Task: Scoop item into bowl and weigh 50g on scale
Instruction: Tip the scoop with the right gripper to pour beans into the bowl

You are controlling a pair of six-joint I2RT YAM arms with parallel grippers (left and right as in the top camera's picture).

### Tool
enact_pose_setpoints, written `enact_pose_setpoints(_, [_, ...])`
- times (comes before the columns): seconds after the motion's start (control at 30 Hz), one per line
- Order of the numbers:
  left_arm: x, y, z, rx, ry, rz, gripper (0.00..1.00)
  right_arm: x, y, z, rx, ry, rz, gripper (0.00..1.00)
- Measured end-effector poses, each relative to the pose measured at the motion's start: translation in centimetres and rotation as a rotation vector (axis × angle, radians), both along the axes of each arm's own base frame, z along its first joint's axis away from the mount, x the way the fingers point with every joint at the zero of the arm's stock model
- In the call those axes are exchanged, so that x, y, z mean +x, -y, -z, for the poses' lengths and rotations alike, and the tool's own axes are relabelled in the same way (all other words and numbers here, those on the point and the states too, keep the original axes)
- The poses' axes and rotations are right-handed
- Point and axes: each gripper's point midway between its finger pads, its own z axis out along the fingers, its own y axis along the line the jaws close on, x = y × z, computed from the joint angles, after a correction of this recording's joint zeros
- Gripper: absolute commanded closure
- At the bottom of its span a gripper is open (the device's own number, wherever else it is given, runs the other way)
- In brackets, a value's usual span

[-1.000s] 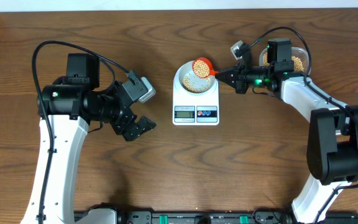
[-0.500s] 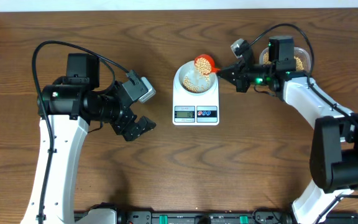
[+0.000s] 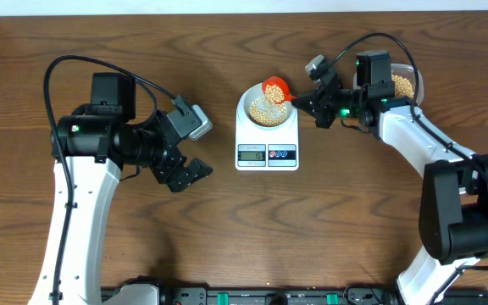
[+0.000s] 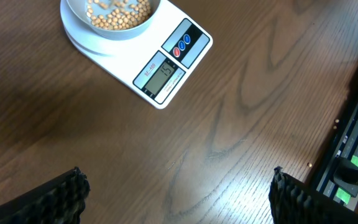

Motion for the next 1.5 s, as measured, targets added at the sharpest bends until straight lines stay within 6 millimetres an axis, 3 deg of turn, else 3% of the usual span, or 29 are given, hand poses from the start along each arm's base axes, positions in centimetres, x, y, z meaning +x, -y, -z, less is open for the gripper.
enact_pose_setpoints(0.87, [0.0, 0.0, 0.0, 0.000, 0.000, 0.000, 0.05, -0.2, -0.2, -1.5, -0.091, 0.074, 0.022, 0.99])
enact_pose_setpoints(1.1, [0.0, 0.0, 0.0, 0.000, 0.000, 0.000, 0.05, -0.5, -0.4, -3.3, -0.096, 0.125, 0.016, 0.99])
enact_pose_setpoints(1.5, [0.0, 0.0, 0.0, 0.000, 0.000, 0.000, 0.05, -0.5, -0.5, -2.6, -0.147, 0.125, 0.031, 0.99])
